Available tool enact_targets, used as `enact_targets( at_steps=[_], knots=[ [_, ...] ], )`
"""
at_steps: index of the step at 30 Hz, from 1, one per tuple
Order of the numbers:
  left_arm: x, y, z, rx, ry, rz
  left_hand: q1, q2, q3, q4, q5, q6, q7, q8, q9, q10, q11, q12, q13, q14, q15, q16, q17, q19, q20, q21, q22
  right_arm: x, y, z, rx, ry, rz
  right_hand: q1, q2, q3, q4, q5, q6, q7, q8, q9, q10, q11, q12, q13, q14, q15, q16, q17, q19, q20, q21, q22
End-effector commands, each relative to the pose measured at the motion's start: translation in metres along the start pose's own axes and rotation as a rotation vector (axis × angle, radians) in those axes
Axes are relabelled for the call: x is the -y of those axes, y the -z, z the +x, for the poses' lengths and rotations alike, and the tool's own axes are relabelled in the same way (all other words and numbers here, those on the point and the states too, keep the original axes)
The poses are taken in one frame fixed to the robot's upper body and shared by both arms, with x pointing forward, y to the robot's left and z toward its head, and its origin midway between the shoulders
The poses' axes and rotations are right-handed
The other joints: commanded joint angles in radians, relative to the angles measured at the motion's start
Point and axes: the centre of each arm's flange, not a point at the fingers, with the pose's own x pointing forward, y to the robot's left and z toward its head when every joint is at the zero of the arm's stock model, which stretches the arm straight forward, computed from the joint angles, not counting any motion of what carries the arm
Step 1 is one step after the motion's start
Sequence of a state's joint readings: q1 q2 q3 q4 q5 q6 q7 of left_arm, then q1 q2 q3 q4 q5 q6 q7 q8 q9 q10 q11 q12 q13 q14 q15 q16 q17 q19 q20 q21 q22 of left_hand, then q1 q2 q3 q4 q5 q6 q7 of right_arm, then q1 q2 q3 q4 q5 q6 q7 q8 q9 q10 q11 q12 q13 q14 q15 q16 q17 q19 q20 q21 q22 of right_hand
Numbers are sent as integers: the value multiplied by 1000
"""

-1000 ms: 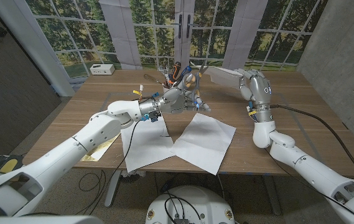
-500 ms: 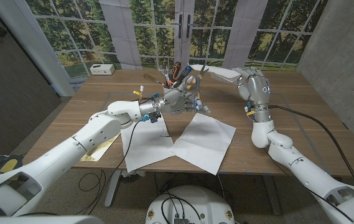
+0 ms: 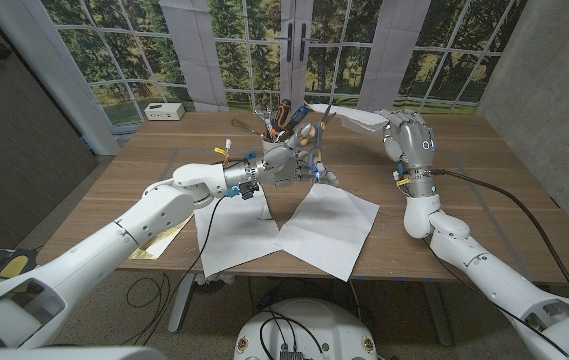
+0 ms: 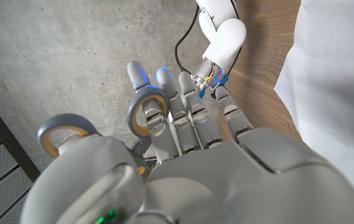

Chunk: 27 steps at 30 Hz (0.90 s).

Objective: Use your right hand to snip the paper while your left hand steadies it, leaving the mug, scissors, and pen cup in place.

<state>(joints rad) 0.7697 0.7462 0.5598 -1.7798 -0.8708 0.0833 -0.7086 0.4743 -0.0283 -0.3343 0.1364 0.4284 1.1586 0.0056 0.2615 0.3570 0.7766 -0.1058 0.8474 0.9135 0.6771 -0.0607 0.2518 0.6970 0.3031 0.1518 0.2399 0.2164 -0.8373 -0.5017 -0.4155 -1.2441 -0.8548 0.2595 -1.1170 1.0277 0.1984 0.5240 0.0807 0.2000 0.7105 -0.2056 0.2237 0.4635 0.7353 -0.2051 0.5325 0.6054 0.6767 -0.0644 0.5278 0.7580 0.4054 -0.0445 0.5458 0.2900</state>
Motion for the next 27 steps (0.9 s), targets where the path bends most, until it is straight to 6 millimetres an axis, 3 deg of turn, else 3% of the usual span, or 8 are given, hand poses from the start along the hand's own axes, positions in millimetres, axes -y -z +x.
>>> enact_targets(
  at_steps=[1, 27],
  knots=[
    [2, -1, 0, 5, 6, 1, 11, -2, 4, 0, -5, 3, 8, -1, 3, 25, -32, 6, 7, -3, -69, 3, 5, -2, -5, 1, 2, 3, 4, 4, -4, 7, -20, -5, -4, 7, 2, 2, 9, 0, -1, 2, 5, 2, 3, 4, -11, -170, -12, 6, -1, -72, 10, 4],
    [6, -2, -2, 13, 13, 15, 10, 0, 3, 2, -9, 7, 8, 0, 3, 30, -29, 5, 1, -4, -69, 4, 5, -4, -5, 2, 2, 14, 0, -1, 15, 45, -22, -15, -2, 10, 6, 2, 5, 0, -7, 2, -1, 3, -7, -2, -49, -170, -56, 18, -36, -77, 34, 2]
  ],
)
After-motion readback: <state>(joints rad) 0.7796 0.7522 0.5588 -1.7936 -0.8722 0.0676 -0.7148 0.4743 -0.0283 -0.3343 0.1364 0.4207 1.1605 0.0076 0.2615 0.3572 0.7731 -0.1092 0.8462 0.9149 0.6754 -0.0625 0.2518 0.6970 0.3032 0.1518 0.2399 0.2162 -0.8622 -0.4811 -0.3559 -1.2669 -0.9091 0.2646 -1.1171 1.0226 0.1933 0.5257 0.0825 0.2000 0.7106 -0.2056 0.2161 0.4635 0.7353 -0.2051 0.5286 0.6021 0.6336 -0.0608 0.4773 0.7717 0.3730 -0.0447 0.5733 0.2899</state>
